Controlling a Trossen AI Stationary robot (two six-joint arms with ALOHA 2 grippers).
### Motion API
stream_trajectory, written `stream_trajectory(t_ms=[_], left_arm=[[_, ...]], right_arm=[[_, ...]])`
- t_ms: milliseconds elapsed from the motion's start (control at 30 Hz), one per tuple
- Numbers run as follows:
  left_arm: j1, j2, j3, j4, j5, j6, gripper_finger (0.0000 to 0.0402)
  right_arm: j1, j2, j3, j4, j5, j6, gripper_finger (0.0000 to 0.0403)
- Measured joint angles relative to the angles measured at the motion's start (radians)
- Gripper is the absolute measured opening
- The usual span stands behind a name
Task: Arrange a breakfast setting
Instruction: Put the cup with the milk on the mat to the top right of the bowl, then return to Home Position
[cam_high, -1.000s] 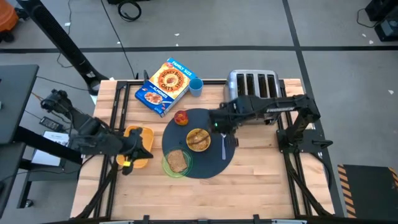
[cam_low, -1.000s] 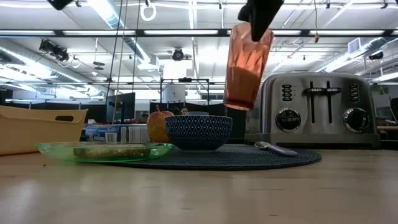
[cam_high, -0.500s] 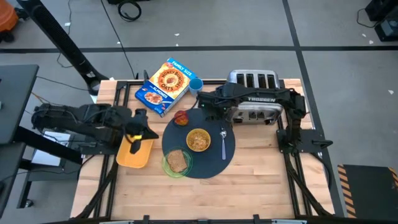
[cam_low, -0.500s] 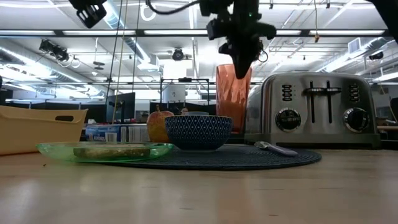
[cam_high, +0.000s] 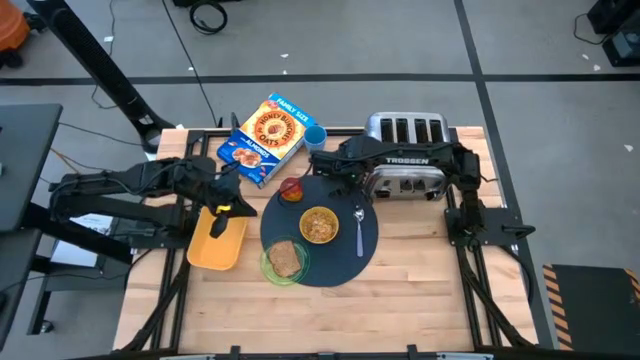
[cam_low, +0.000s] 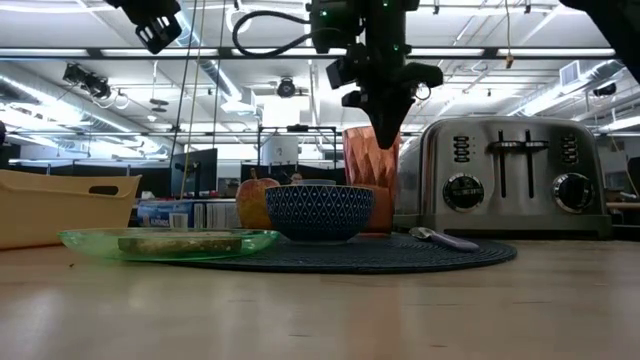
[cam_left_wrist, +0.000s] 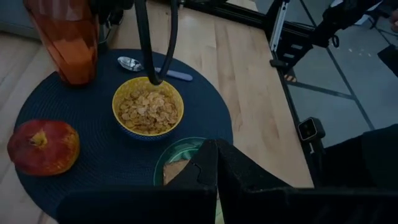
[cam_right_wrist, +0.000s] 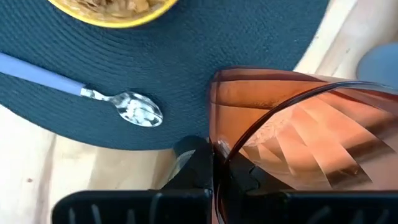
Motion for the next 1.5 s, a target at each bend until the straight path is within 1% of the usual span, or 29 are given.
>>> stream_trajectory(t_ms=[133,300,600,733,867,1033,1133,1267,1500], left_arm=[[0.005,0.000,0.000,-0.006,0.003,0.005,0.0002],[0.005,0.000,0.000,-0.006,0.010,0.005,0.0002],[0.005,0.000,0.000,-0.006,0.028,-0.007,0.0002],[0.005,0.000,0.000,-0.006,0.029,-0.007,0.0002],[0.005,0.000,0.000,-0.005,0.029,-0.007,0.0002],[0.005,0.000,0.000,-0.005,0.029,-0.007,0.0002],[0.005,0.000,0.000,-0.005,0.029,-0.006,0.0002],[0.005,0.000,0.000,-0.005,0.029,-0.006,0.0002],[0.004,-0.010,0.000,0.000,0.029,-0.010,0.0002]], right_arm=[[0.000,0.007,0.000,0.000,0.024,-0.003,0.0012],[0.001,0.008,0.000,-0.004,0.001,-0.006,0.0014],[0.006,0.008,0.000,0.002,-0.004,0.001,0.0021],[0.007,0.009,0.000,0.005,-0.005,0.003,0.0039],[0.008,0.009,0.000,0.010,-0.001,0.008,0.0067],[0.019,0.009,0.002,0.001,0.032,0.009,0.0100],[0.026,0.008,0.021,-0.011,0.035,0.012,0.0114],[0.028,0.007,0.056,-0.012,0.036,0.026,0.0122],[0.028,0.007,0.189,-0.062,0.035,0.079,0.0123]])
